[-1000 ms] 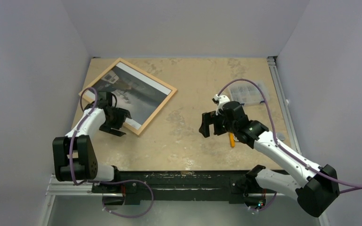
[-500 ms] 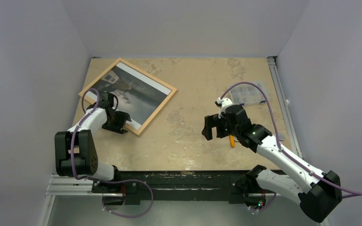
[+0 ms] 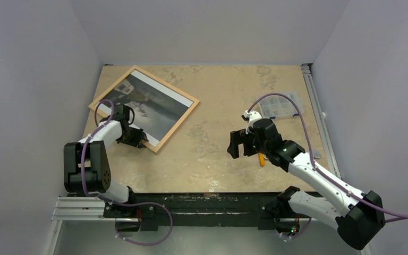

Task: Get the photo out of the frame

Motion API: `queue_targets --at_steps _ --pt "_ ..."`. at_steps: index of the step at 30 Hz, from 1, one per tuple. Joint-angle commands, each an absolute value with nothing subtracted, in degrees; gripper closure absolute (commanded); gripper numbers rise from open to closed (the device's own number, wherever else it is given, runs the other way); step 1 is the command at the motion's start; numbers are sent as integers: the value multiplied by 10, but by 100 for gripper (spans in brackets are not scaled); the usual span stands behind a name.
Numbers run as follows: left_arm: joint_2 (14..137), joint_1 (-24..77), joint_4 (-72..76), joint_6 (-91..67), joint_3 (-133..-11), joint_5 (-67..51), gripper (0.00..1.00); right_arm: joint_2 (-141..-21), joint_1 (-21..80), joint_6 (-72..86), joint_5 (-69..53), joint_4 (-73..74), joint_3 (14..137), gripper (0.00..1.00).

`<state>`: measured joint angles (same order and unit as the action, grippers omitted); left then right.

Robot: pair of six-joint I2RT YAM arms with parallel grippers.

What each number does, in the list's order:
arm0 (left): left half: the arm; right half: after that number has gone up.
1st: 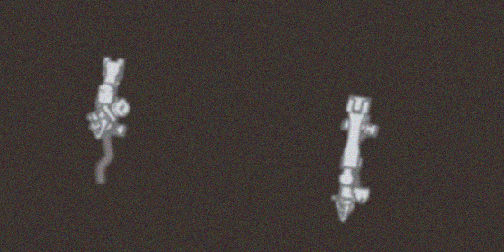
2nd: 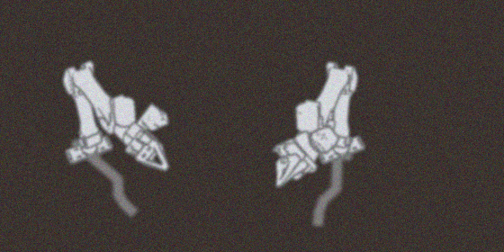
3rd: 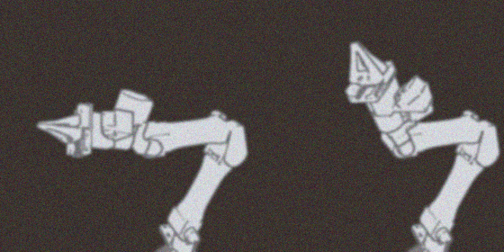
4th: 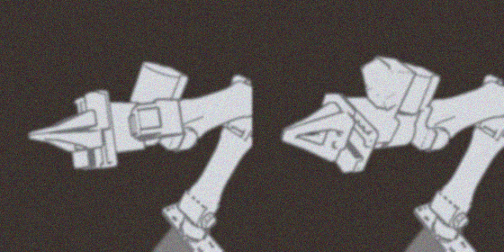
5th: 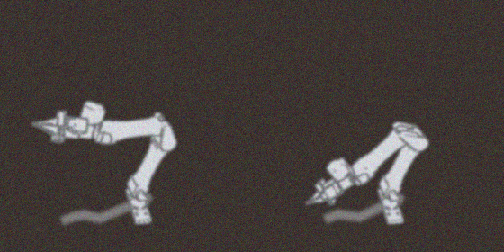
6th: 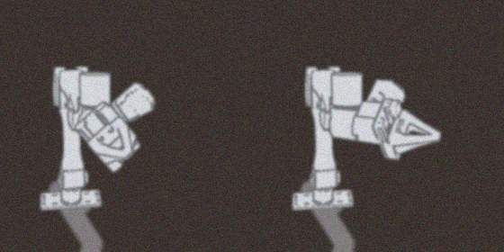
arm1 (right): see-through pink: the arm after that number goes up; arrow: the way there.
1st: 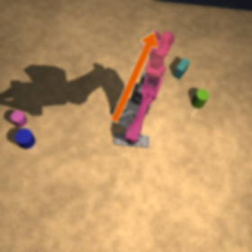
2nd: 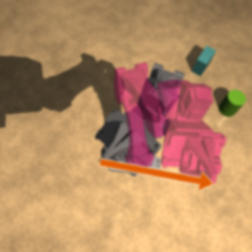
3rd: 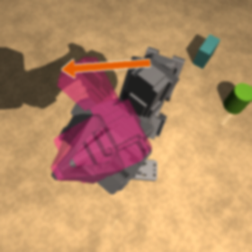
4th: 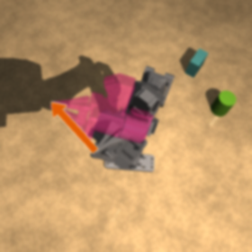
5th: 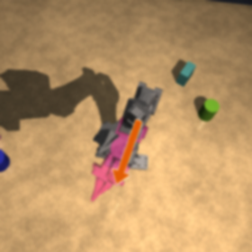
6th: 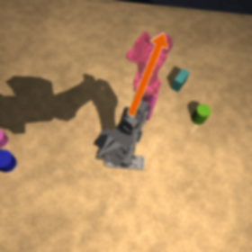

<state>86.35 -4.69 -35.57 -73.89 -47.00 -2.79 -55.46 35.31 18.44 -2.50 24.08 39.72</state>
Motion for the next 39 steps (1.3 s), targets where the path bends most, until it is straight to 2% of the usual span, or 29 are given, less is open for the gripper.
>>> queue_targets --at_steps 1,3,8,14,18,21,28,31,35,39 --pt "870 -46 -365 -730 -478 -11 92 -567 357 192 -27 204 397 1" --pt "866 -46 -364 -722 -478 -15 100 -572 366 189 -23 193 399 1" --pt "838 -46 -394 -690 -489 -18 100 -589 422 164 21 167 421 1" --pt "756 -45 -430 -651 -481 -5 100 -650 535 100 86 89 450 1" --pt "698 -45 -460 -631 -471 -2 100 -689 613 -2 156 -26 444 1" --pt "669 -44 -475 -622 -462 -2 100 -714 646 -92 155 -126 430 2" --pt "636 -44 -483 -616 -437 -9 100 -839 740 -408 202 -294 454 1" --pt "627 -43 -480 -614 -430 -15 100 -895 750 -506 177 -354 452 1" --pt "620 -44 -485 -607 -430 -19 100 -967 751 -631 119 -527 410 1" --pt "609 -44 -484 -607 -422 -24 100 -1041 753 -658 124 -561 447 1"
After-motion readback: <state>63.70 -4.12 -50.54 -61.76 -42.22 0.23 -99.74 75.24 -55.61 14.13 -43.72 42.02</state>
